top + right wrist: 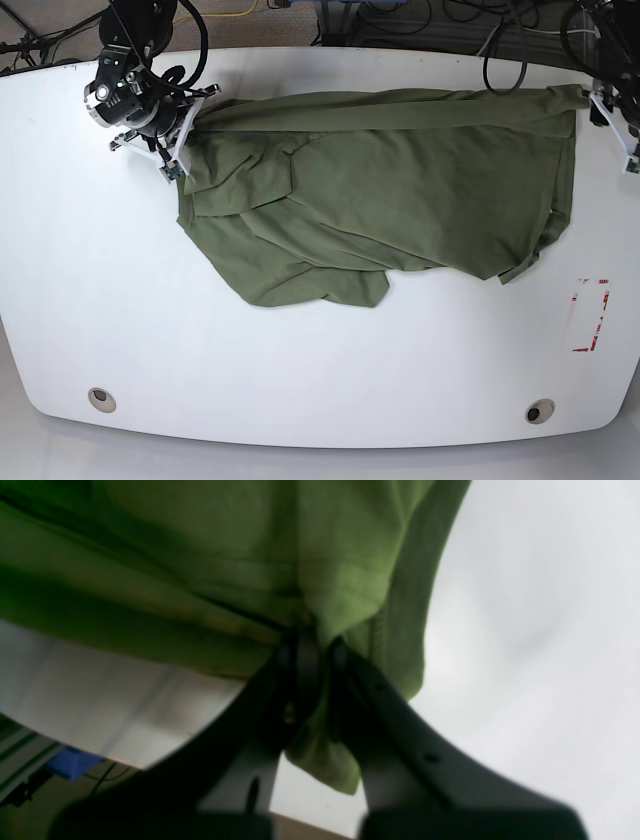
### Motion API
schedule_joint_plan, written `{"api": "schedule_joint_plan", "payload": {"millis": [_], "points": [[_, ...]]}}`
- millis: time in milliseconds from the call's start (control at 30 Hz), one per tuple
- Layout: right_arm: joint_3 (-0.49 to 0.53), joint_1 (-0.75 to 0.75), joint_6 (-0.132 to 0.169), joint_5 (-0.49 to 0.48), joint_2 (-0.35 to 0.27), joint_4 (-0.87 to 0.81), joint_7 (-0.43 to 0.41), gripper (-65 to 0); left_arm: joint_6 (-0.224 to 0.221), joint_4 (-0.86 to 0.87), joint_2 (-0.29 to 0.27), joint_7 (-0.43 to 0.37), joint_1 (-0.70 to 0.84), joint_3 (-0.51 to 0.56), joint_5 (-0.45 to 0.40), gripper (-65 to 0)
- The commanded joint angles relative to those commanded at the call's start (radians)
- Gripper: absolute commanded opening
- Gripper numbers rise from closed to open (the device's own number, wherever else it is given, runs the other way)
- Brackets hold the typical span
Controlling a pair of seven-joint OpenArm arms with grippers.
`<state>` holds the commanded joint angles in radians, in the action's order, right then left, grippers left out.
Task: Fold the T-shirt properly
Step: 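Drag the held shirt edge away from the table center with both grippers, then open the left gripper and regrasp the shirt edge beside it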
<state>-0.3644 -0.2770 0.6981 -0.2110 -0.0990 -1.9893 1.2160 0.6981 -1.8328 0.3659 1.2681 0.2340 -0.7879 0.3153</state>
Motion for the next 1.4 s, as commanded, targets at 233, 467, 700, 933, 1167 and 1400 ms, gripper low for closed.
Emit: {"api": "schedule_joint_plan", "payload": {"millis": [233, 467, 700, 933, 1167, 1400], "points": [[-0.002, 0.008, 0.000, 0.003, 0.018, 0.000, 0.002, -63.7, 0.000, -0.006, 0.021, -0.052, -0.038, 0.054, 0.006, -27.8], [-0.002, 0.014, 0.000, 0.003, 0.020, -0.005, 0.005, -63.6, 0.000, 0.000, 0.028, -0.055, -0.092, 0.143, 0.006, -27.8], [-0.003, 0.023, 0.000, 0.003, 0.028, -0.006, 0.006, -63.6, 0.000, -0.011, 0.023, -0.055, -0.083, 0.284, 0.008, -27.8], [-0.081, -0.002, 0.000, 0.000, 0.029, -0.006, 0.006, -63.7, 0.000, -0.106, -0.020, -0.055, 0.015, 0.290, 0.008, -27.8], [-0.100, -0.006, 0.000, -0.002, 0.028, -0.003, 0.006, -63.7, 0.000, -0.112, -0.015, -0.055, 0.074, 0.261, 0.008, -27.8], [-0.100, -0.009, 0.000, -0.002, 0.028, 0.000, 0.006, -63.7, 0.000, -0.107, -0.020, -0.055, 0.123, 0.133, 0.008, -27.5]]}}
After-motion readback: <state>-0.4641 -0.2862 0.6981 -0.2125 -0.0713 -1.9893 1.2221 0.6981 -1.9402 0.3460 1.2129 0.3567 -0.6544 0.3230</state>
